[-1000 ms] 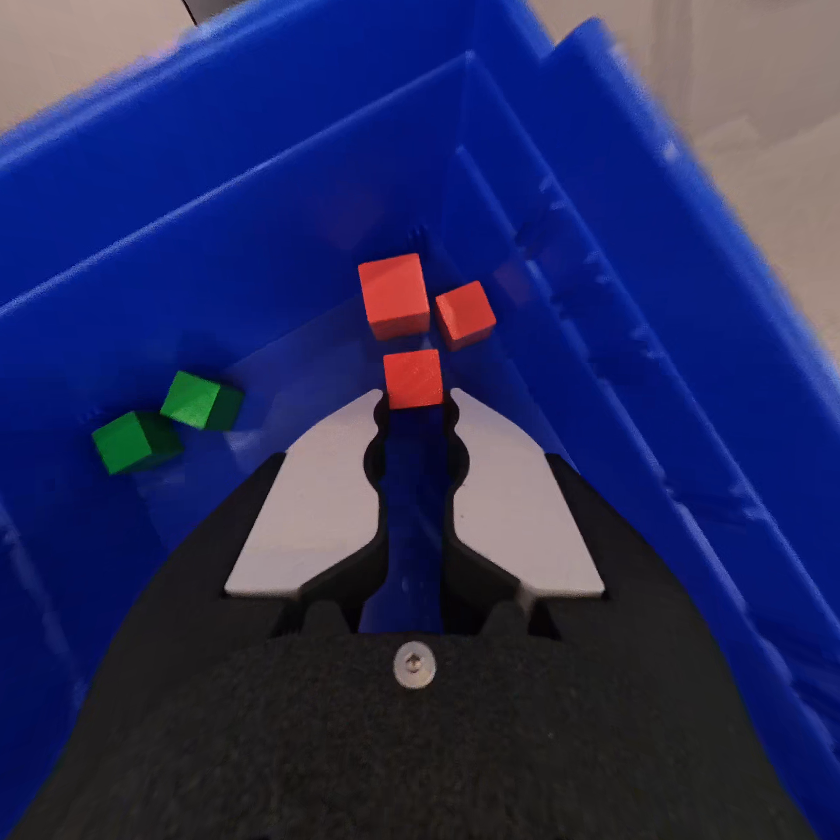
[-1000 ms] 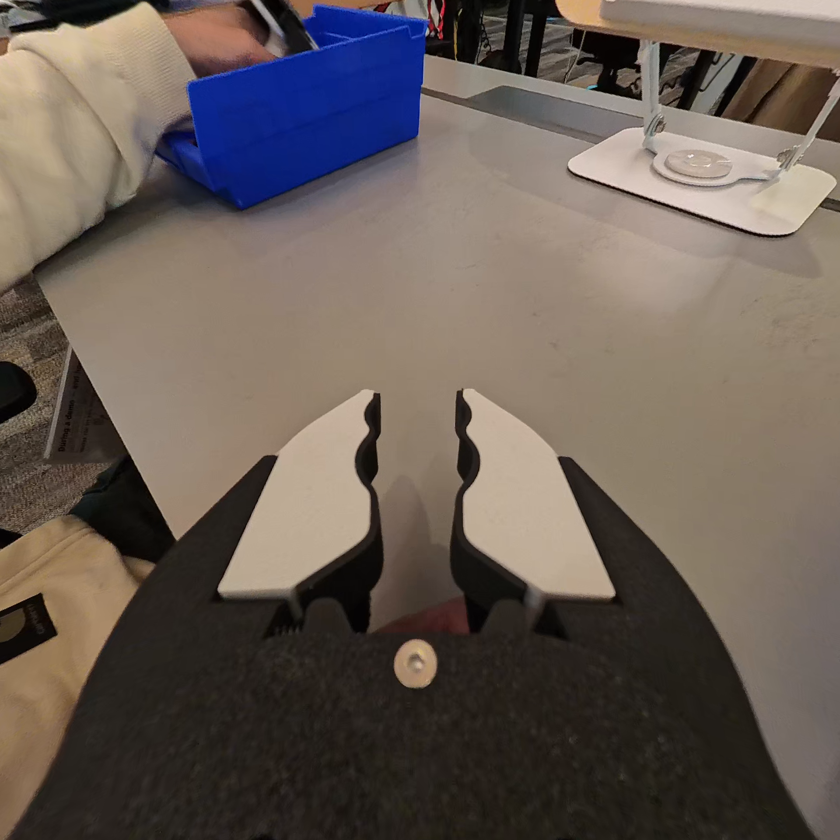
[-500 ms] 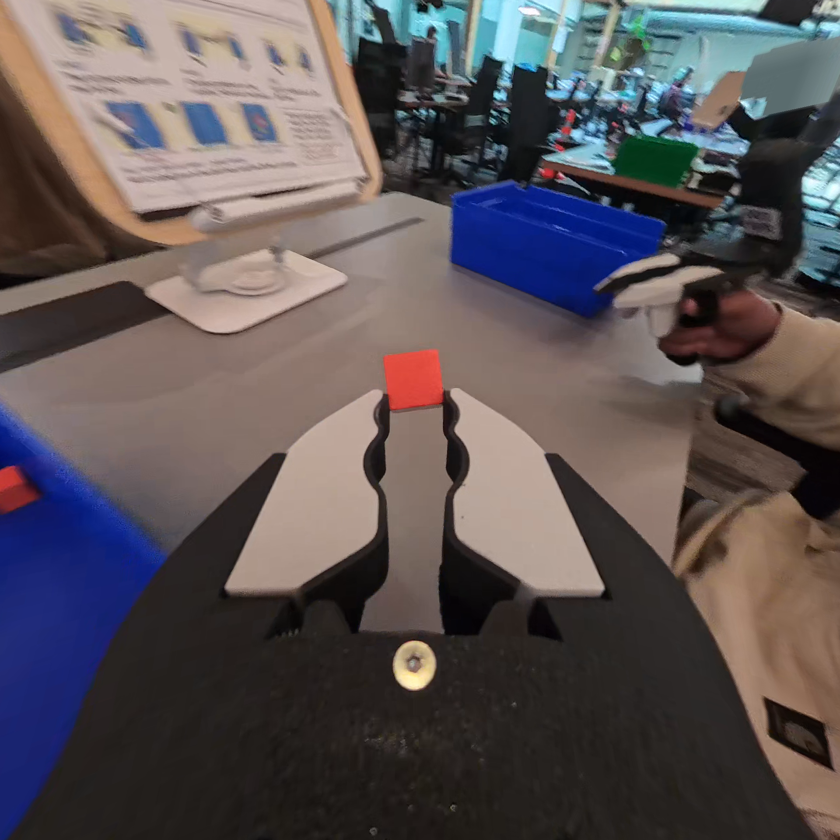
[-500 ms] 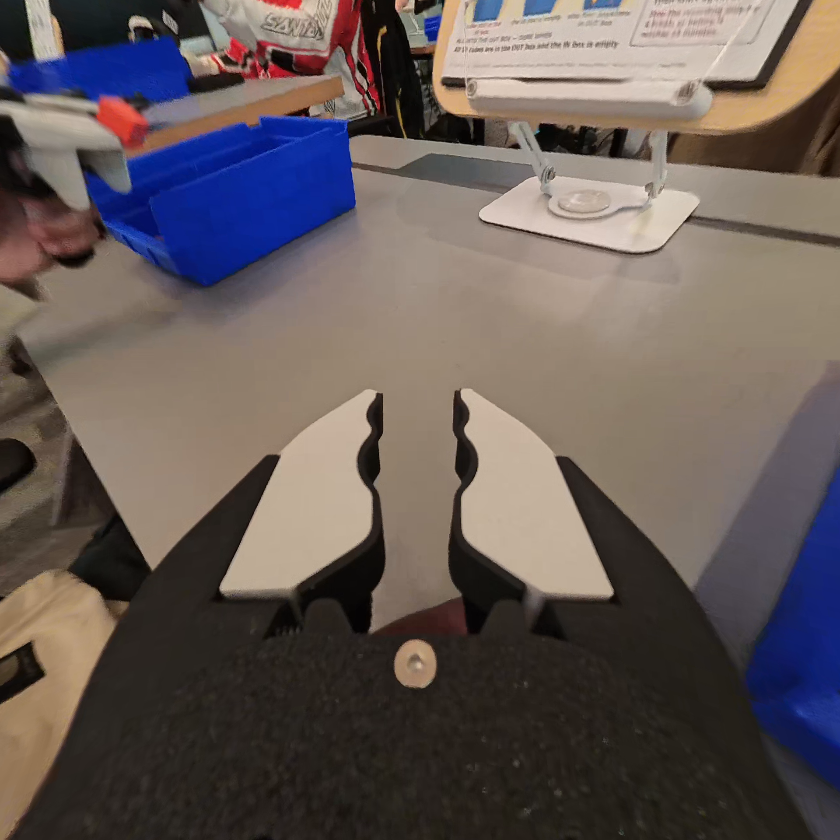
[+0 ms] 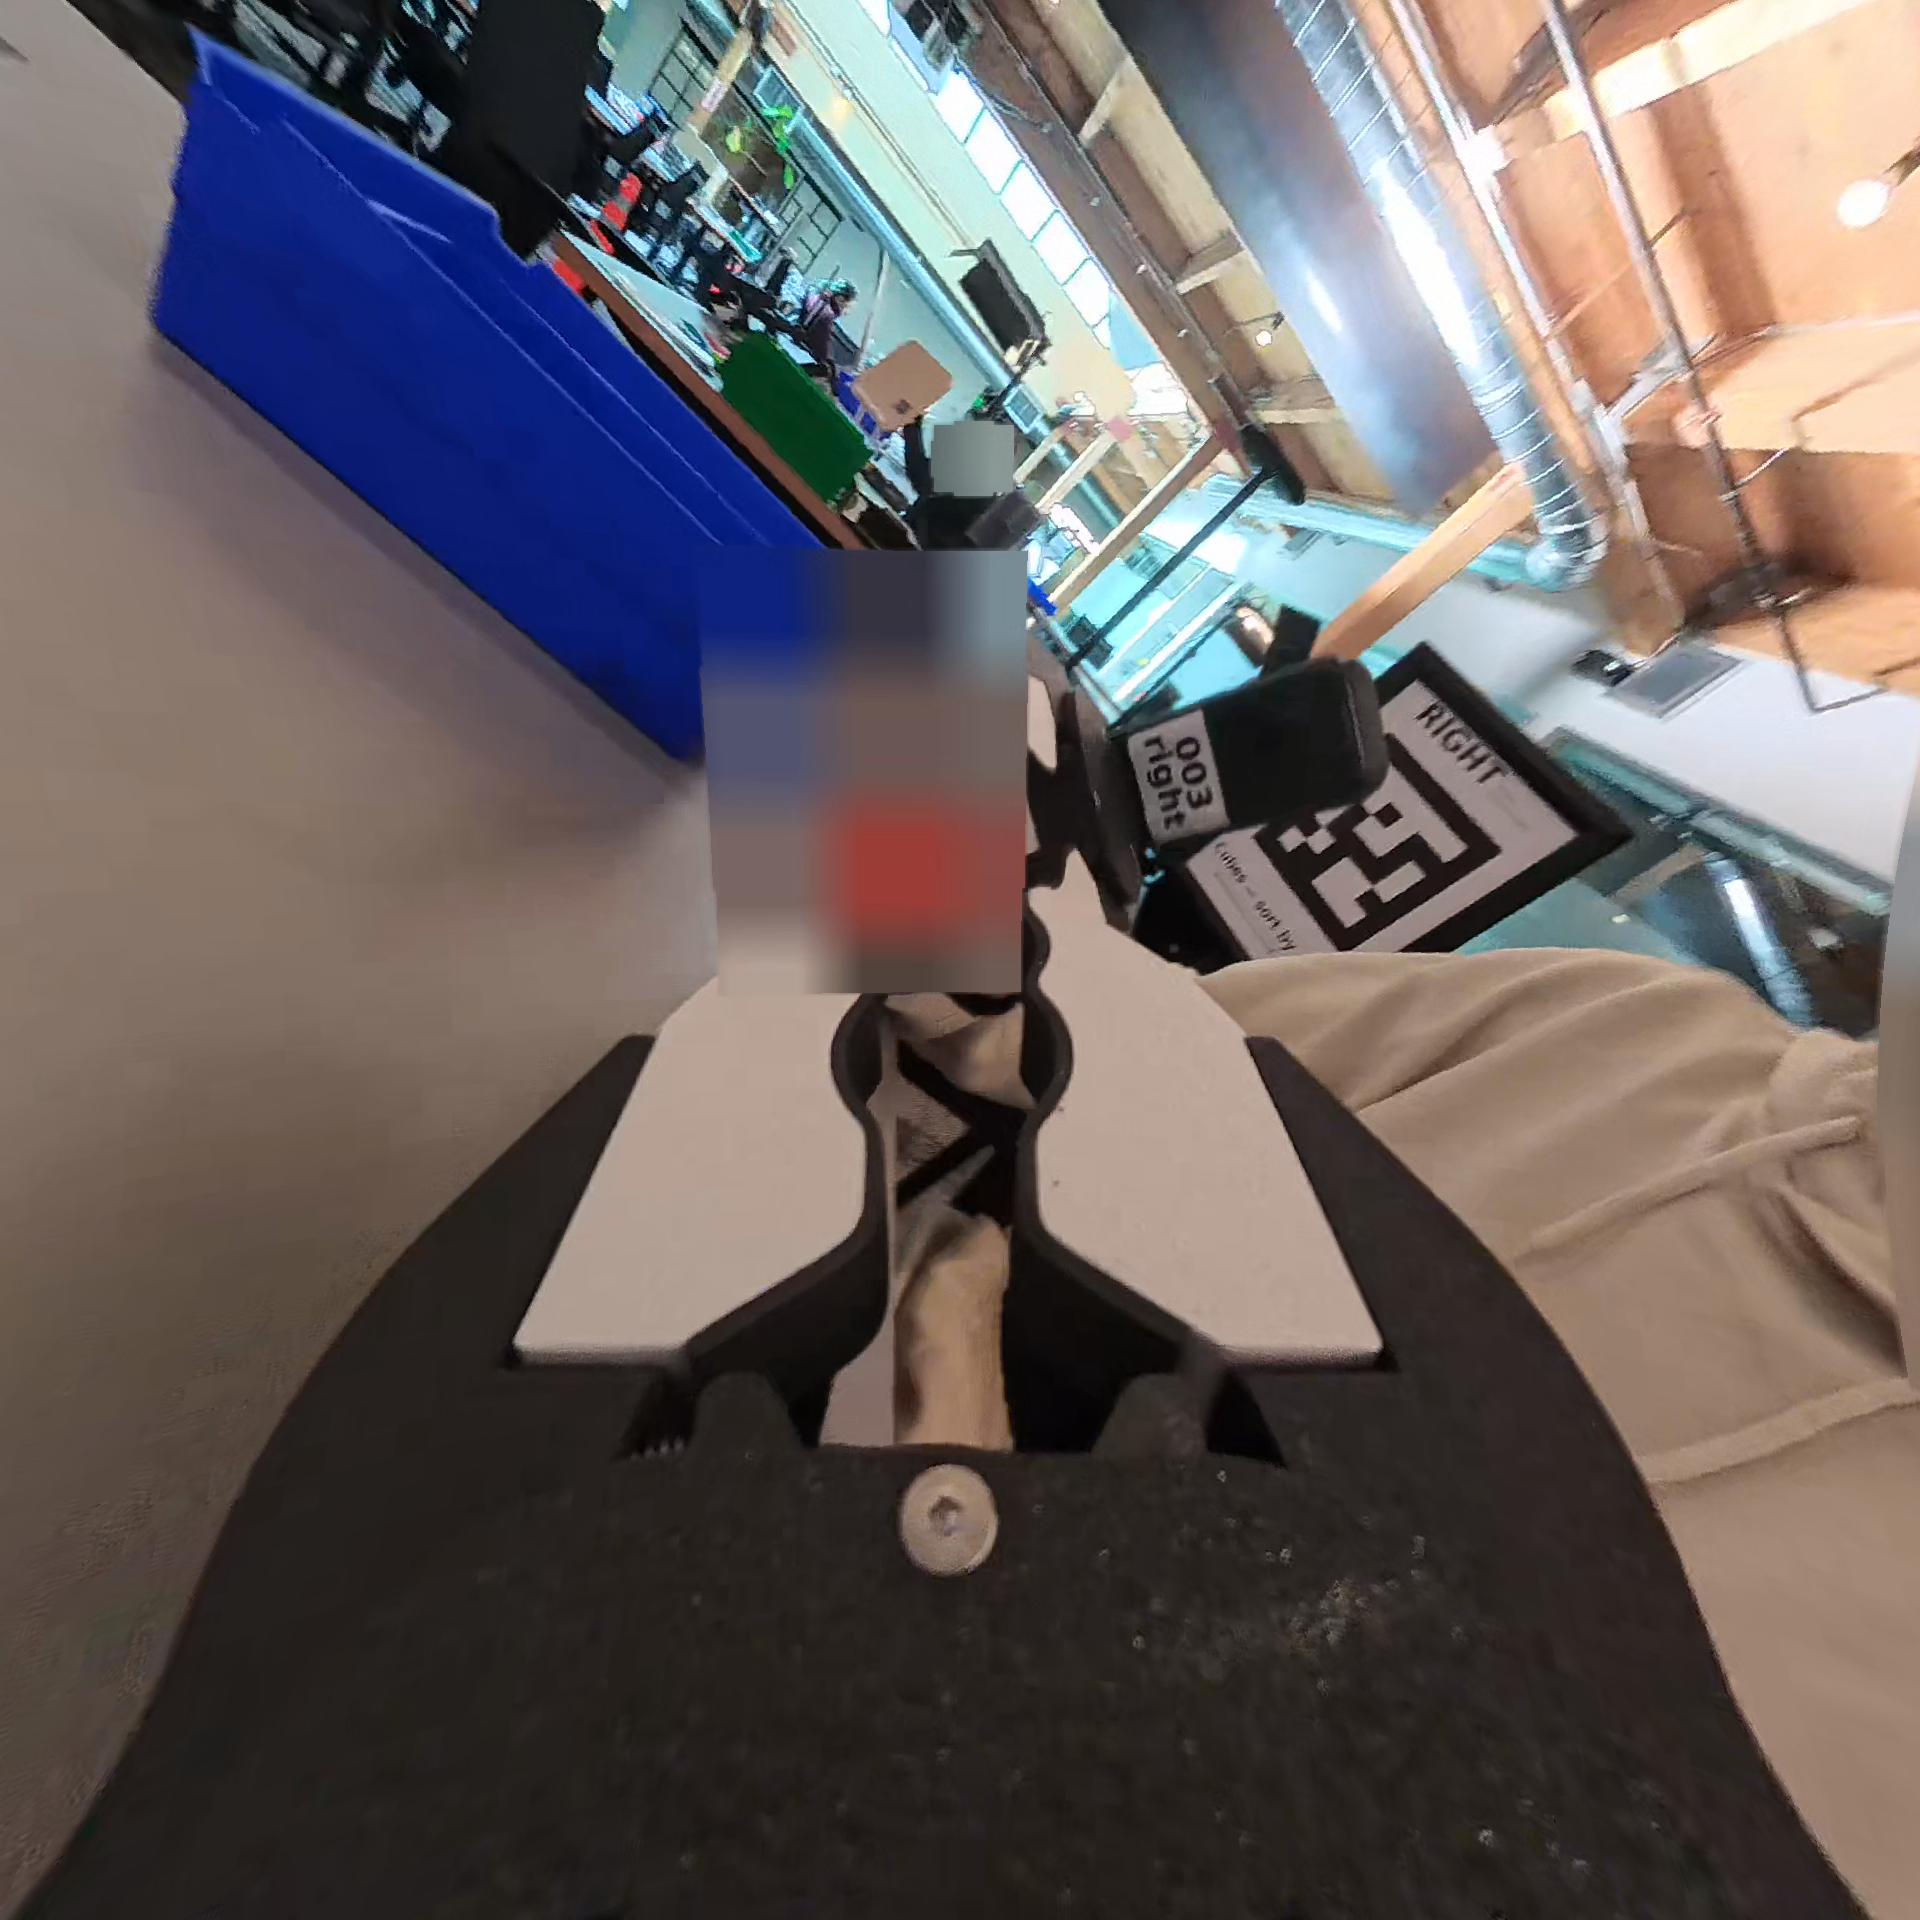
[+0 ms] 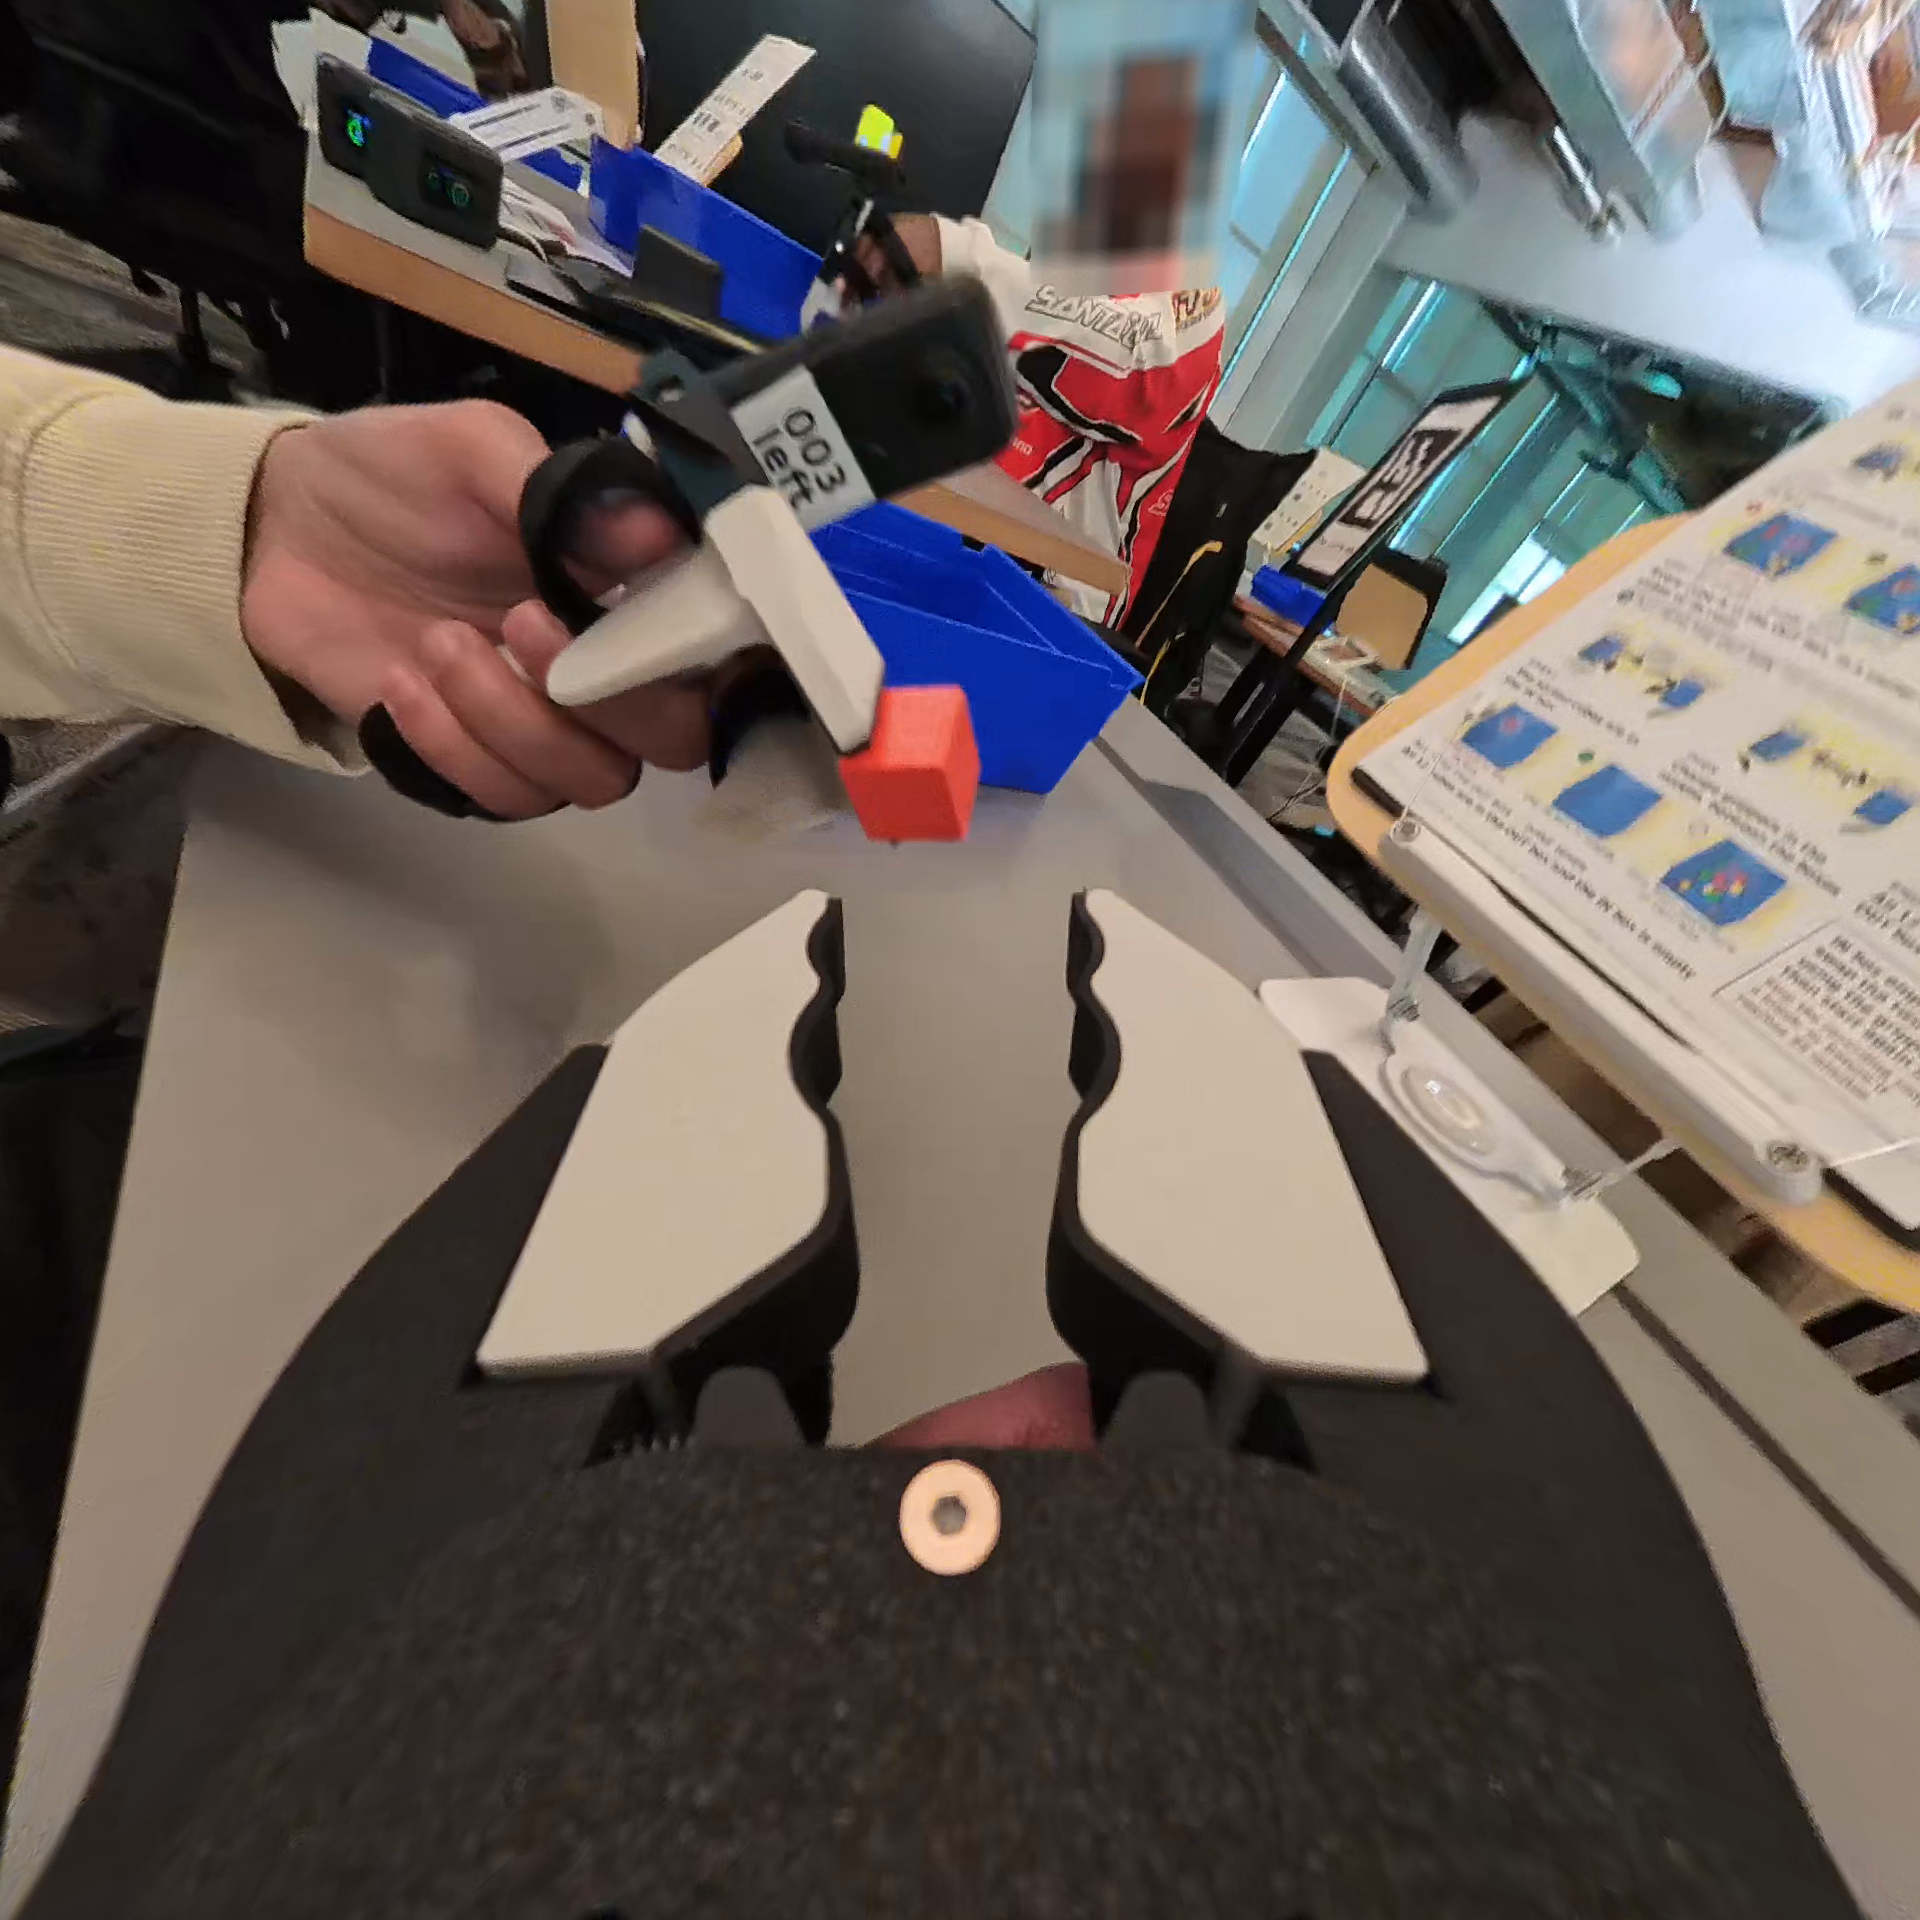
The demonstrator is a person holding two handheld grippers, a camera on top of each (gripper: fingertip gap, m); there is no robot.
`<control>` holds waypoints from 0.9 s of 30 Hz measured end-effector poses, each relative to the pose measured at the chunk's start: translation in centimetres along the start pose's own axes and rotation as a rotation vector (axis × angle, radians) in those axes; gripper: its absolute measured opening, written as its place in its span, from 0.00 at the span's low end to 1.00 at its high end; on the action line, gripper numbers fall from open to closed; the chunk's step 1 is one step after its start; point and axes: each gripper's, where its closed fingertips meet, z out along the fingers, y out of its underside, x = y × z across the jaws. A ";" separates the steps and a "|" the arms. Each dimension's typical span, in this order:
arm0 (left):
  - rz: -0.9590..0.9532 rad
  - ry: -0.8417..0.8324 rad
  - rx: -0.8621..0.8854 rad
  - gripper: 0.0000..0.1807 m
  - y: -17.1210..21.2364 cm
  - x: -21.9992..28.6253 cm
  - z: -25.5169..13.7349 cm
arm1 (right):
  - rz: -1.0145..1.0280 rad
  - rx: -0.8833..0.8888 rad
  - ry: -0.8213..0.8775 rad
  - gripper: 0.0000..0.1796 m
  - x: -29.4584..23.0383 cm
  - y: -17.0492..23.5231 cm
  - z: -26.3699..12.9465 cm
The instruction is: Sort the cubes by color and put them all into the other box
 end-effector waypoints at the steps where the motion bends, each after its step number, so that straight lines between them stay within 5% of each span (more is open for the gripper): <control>1: -0.032 0.016 0.006 0.12 0.0 -0.1 0.4 | -0.028 -0.006 0.007 0.22 -0.1 0.0 0.2; 7: -0.156 0.078 0.016 0.12 0.9 -1.0 2.1 | -0.080 -0.021 0.018 0.23 -0.5 0.6 0.4; 11: -0.219 0.137 0.015 0.12 1.5 -0.9 3.1 | -0.090 -0.038 0.055 0.13 -0.2 1.3 0.5; 16: -0.142 0.058 0.007 0.19 2.0 -1.0 2.6 | -0.034 -0.025 0.073 0.12 0.2 1.3 -1.0; 19: 0.069 -0.236 -0.053 0.29 3.4 -3.0 0.5 | 0.043 -0.044 0.119 0.12 1.4 2.0 -2.9; 24: 0.449 -1.038 -0.031 0.30 3.8 -7.7 -9.3 | 0.279 -0.121 0.263 0.12 3.5 5.5 -6.9; 27: 0.466 -1.191 0.030 0.30 4.8 -7.2 -12.6 | 0.415 -0.165 0.347 0.12 3.3 7.6 -9.1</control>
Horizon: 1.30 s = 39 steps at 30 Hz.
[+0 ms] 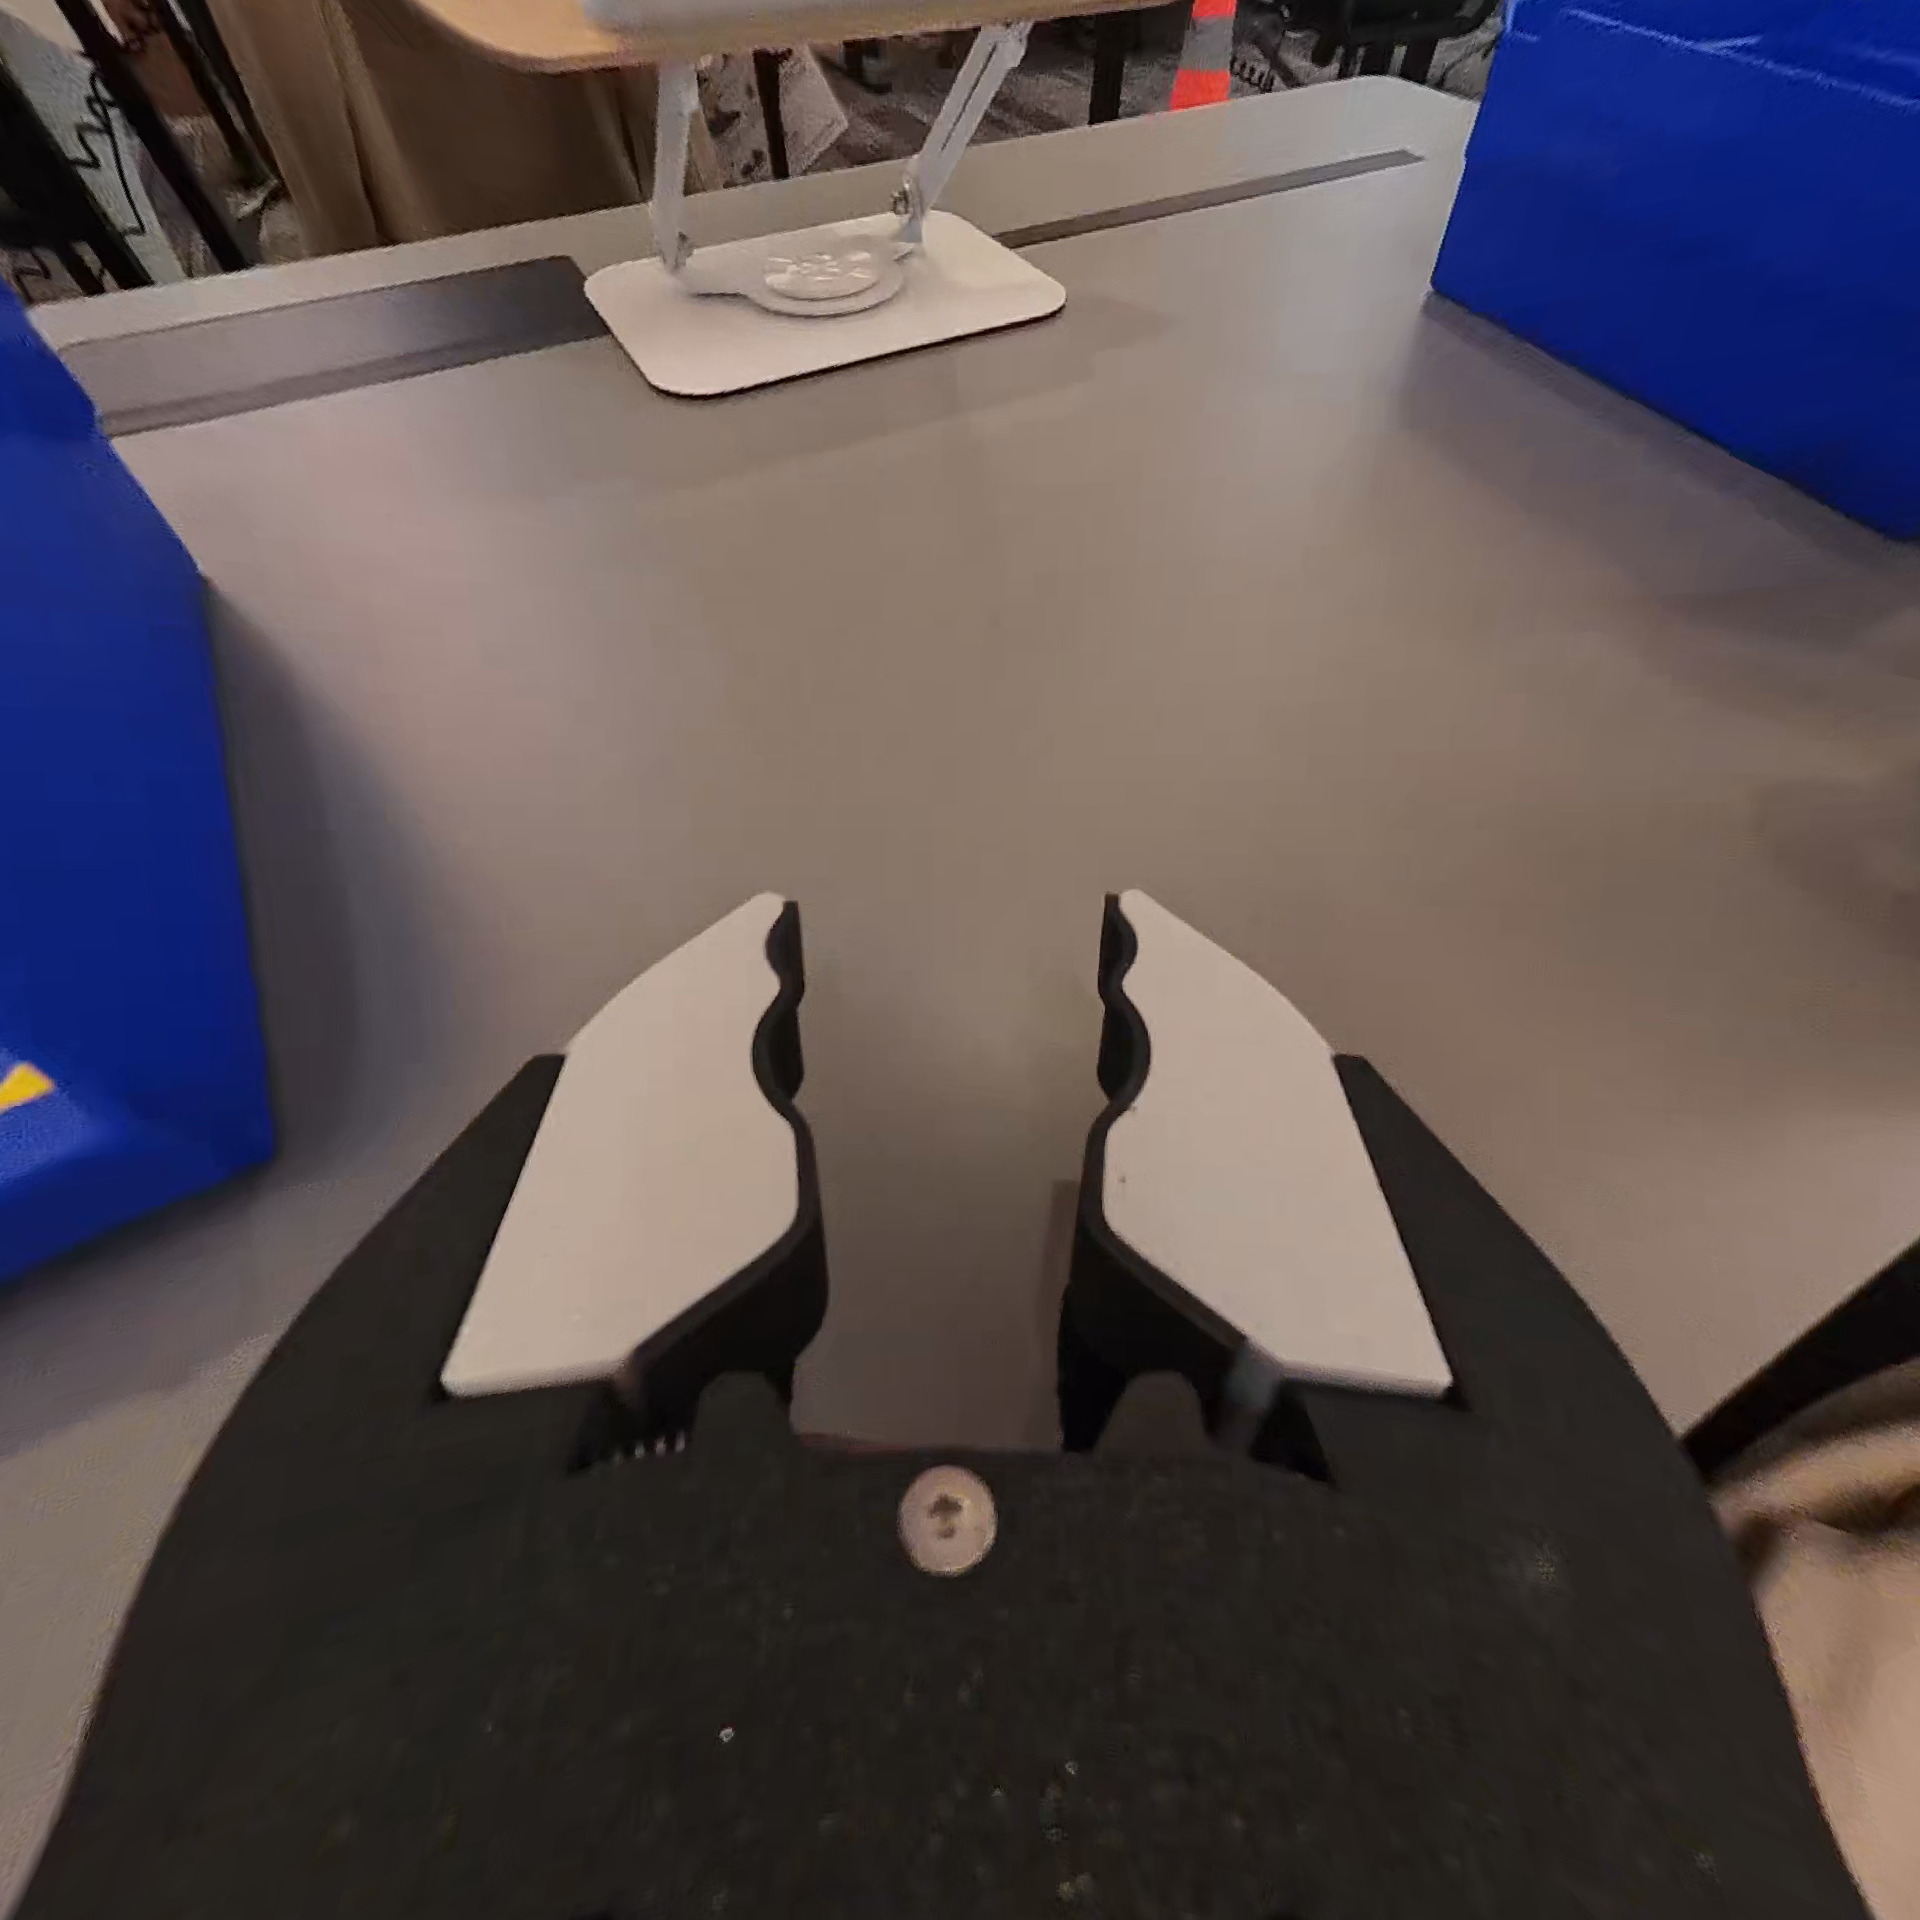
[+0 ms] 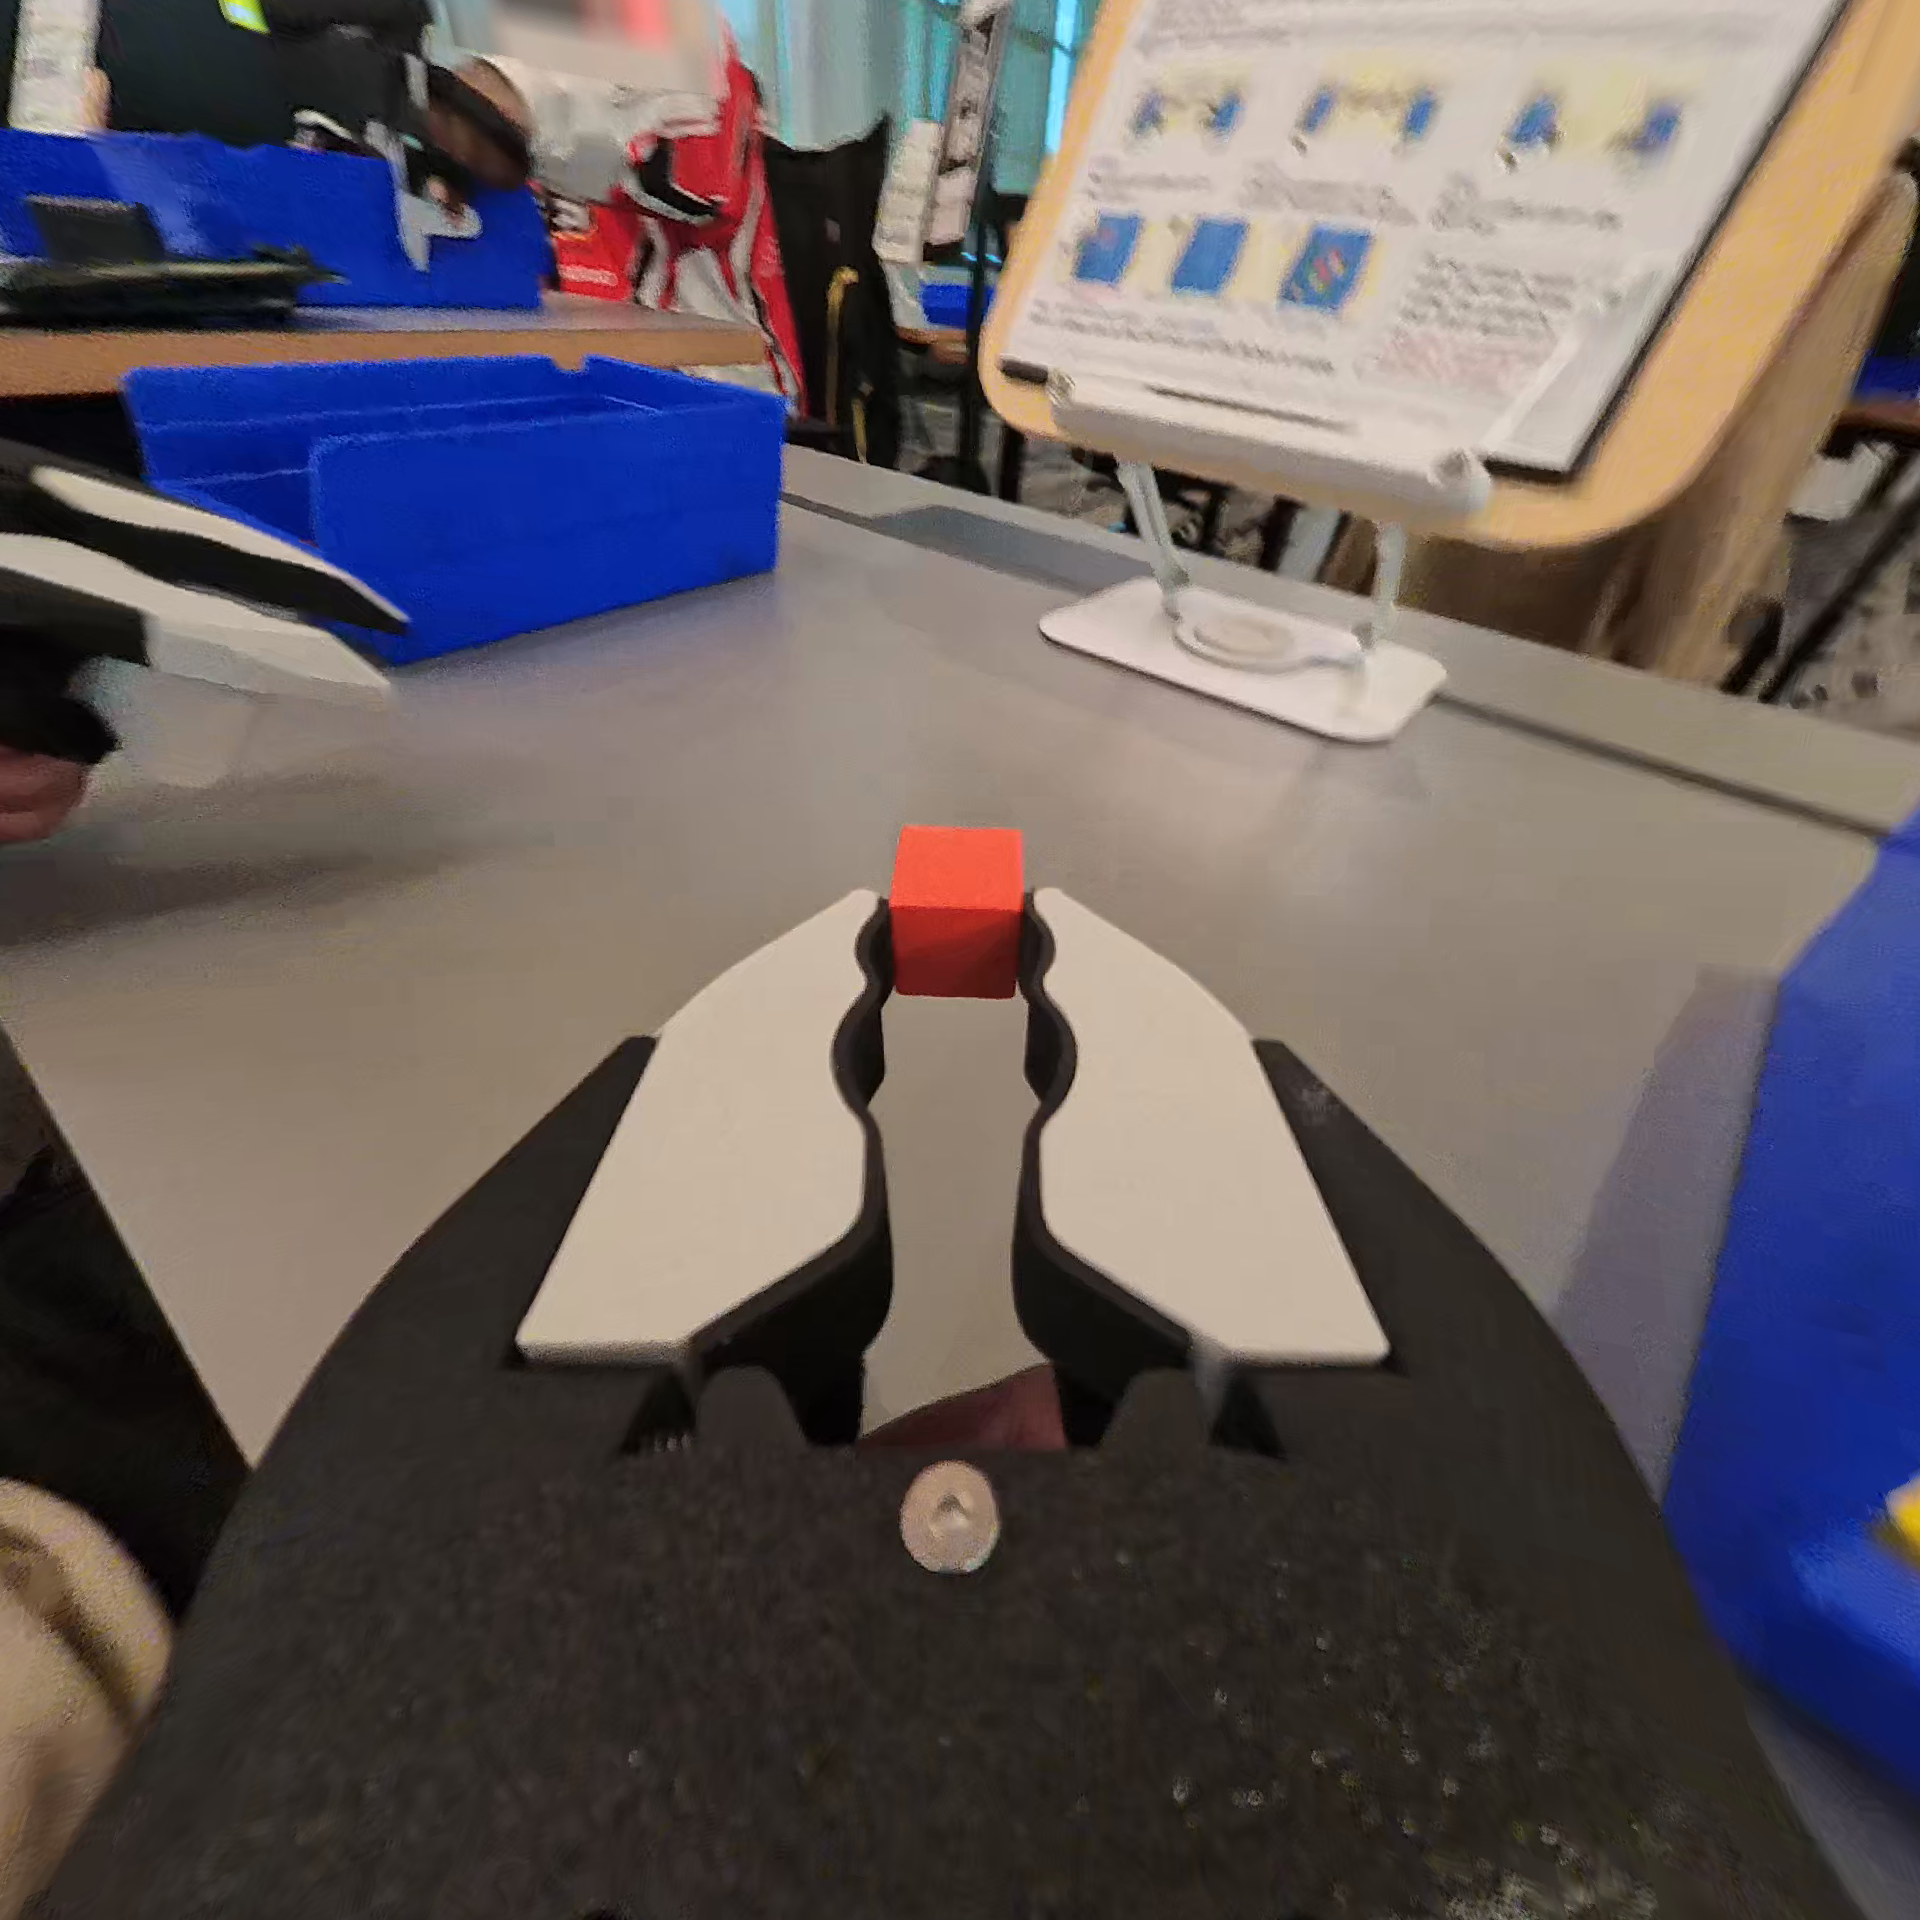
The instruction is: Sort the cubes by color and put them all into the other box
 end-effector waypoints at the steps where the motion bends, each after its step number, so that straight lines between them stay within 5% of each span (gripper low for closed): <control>1: -0.018 0.003 0.003 0.31 0.3 0.0 -0.4 | 0.009 -0.019 0.029 0.12 0.2 0.6 -0.4; 9: 0.064 0.023 0.004 0.30 0.4 1.0 -0.7 | -0.024 -0.032 0.107 0.12 1.0 -0.5 -1.9; 13: 0.109 0.045 -0.013 0.30 0.6 2.2 -0.7 | -0.099 -0.092 0.274 0.12 7.6 -4.0 -5.1; 17: 0.119 0.057 -0.015 0.30 0.6 2.4 -0.7 | -0.088 -0.382 0.364 0.12 17.6 -4.0 -8.8; 21: 0.086 0.084 -0.017 0.30 0.5 2.6 -1.0 | 0.009 -0.786 0.254 0.13 25.0 1.7 -10.5; 26: 0.103 0.081 -0.030 0.30 0.6 2.7 -1.0 | 0.009 -1.180 0.081 0.13 26.7 8.6 -11.4; 33: 0.114 0.088 -0.058 0.30 1.3 2.9 -0.9 | -0.072 -1.517 0.084 0.18 26.6 12.1 -13.5; 36: 0.110 0.092 -0.070 0.30 1.6 2.9 -0.9 | -0.108 -1.499 0.111 0.20 27.1 11.9 -13.5; 39: 0.093 0.092 -0.062 0.30 1.5 2.7 -0.8 | -0.182 -1.277 0.227 0.20 27.0 8.1 -11.8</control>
